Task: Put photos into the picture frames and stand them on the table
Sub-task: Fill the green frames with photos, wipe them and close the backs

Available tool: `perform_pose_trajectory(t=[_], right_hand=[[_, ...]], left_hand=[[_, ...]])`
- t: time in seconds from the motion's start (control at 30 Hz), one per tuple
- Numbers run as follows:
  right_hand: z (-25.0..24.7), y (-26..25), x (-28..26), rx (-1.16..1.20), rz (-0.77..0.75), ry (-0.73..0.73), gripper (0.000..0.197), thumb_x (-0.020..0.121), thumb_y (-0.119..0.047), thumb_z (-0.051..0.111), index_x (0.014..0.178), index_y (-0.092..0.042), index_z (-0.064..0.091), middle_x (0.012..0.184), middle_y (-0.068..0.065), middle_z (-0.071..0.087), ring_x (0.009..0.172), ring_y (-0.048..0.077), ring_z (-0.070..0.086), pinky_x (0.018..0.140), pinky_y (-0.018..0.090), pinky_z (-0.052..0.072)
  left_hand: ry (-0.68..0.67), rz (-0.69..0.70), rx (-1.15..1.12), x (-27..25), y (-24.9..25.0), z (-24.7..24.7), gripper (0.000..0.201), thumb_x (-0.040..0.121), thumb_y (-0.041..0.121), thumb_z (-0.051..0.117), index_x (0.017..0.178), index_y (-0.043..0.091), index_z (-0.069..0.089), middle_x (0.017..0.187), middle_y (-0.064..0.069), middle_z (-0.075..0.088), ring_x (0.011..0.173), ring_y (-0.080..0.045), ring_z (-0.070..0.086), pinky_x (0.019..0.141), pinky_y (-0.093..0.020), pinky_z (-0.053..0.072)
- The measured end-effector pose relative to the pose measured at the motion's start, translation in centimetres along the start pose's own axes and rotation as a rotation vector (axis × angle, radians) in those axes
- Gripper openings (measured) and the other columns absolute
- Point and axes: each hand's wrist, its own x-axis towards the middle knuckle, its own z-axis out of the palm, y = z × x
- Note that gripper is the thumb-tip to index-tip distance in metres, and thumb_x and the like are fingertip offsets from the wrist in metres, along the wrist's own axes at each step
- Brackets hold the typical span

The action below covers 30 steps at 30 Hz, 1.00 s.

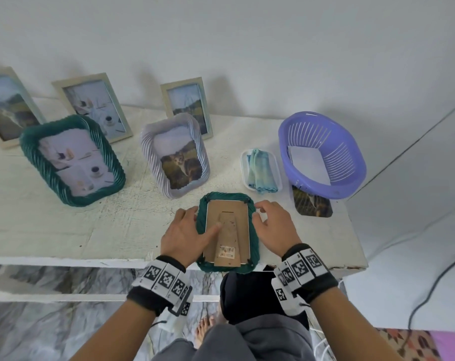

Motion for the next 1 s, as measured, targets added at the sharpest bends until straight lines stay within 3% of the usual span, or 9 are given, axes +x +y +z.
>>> perform_pose_trajectory(t=[0.1, 0.23, 0.6, 0.8, 0.87, 0.93, 1.0], right_hand=[[-0.2, -0.6, 1.2, -0.142, -0.080, -0.091, 0.041, 0.097, -0.024, 0.045, 0.137, -0.016, 0.048, 0.116, 0.010, 0.053, 0.104, 0.028, 0.055, 0.092, 0.034, 0.043], [-0.2, -0.9, 2.1, -0.327, -0.112, -0.203, 0.047, 0.096, -0.024, 0.042, 0.143, -0.021, 0.040, 0.118, 0.012, 0.045, 0.106, 0.031, 0.046, 0.092, 0.039, 0.044], [-0.7, -0.7, 2.1, -0.613, -0.279, -0.210, 0.028, 0.092, -0.018, 0.043, 0.112, -0.006, 0.057, 0.116, 0.011, 0.050, 0.102, 0.031, 0.044, 0.081, 0.040, 0.044], [-0.5, -0.7, 1.9, -0.592, -0.242, -0.221, 0.033, 0.094, -0.022, 0.041, 0.120, -0.005, 0.053, 0.119, 0.011, 0.047, 0.105, 0.031, 0.043, 0.086, 0.040, 0.044], [-0.2, -0.8, 1.4, -0.558, -0.217, -0.225, 0.044, 0.095, -0.031, 0.040, 0.132, -0.009, 0.044, 0.121, 0.012, 0.043, 0.109, 0.032, 0.043, 0.089, 0.040, 0.044], [0.3, -1.1, 0.5, -0.506, -0.207, -0.245, 0.058, 0.094, -0.044, 0.043, 0.145, -0.021, 0.029, 0.121, 0.014, 0.041, 0.110, 0.032, 0.040, 0.090, 0.041, 0.043], [0.8, -1.4, -0.4, -0.526, -0.215, -0.241, 0.060, 0.090, -0.053, 0.045, 0.144, -0.033, 0.029, 0.120, 0.013, 0.041, 0.108, 0.031, 0.039, 0.088, 0.041, 0.042]], left_hand=[[-0.065, 0.015, 0.100, 0.8, 0.7, -0.2, 0.075, 0.076, 0.072, 0.062, 0.134, 0.025, 0.046, 0.121, 0.002, 0.046, 0.110, -0.020, 0.057, 0.088, -0.038, 0.049], [-0.061, -0.020, 0.136, 1.1, 0.9, 0.1, 0.081, 0.073, 0.066, 0.070, 0.133, 0.021, 0.042, 0.125, -0.002, 0.045, 0.112, -0.026, 0.057, 0.087, -0.039, 0.047], [-0.046, -0.022, 0.083, 1.4, 0.7, 0.4, 0.080, 0.073, 0.064, 0.072, 0.132, 0.020, 0.041, 0.123, -0.002, 0.046, 0.110, -0.027, 0.058, 0.086, -0.040, 0.046], [-0.049, -0.018, 0.084, 1.5, 0.7, 0.5, 0.079, 0.072, 0.064, 0.073, 0.130, 0.020, 0.042, 0.123, -0.003, 0.047, 0.109, -0.027, 0.058, 0.085, -0.039, 0.046], [-0.049, -0.017, 0.090, 1.5, 0.8, 0.5, 0.079, 0.072, 0.064, 0.073, 0.129, 0.020, 0.041, 0.122, -0.003, 0.047, 0.109, -0.027, 0.058, 0.085, -0.039, 0.046], [-0.055, -0.014, 0.100, 1.6, 0.8, 0.5, 0.080, 0.072, 0.063, 0.073, 0.130, 0.019, 0.040, 0.124, -0.004, 0.046, 0.110, -0.029, 0.058, 0.085, -0.040, 0.046], [-0.067, -0.002, 0.109, 1.7, 0.8, 0.5, 0.085, 0.074, 0.063, 0.071, 0.137, 0.021, 0.034, 0.125, -0.006, 0.045, 0.110, -0.032, 0.059, 0.086, -0.042, 0.047]])
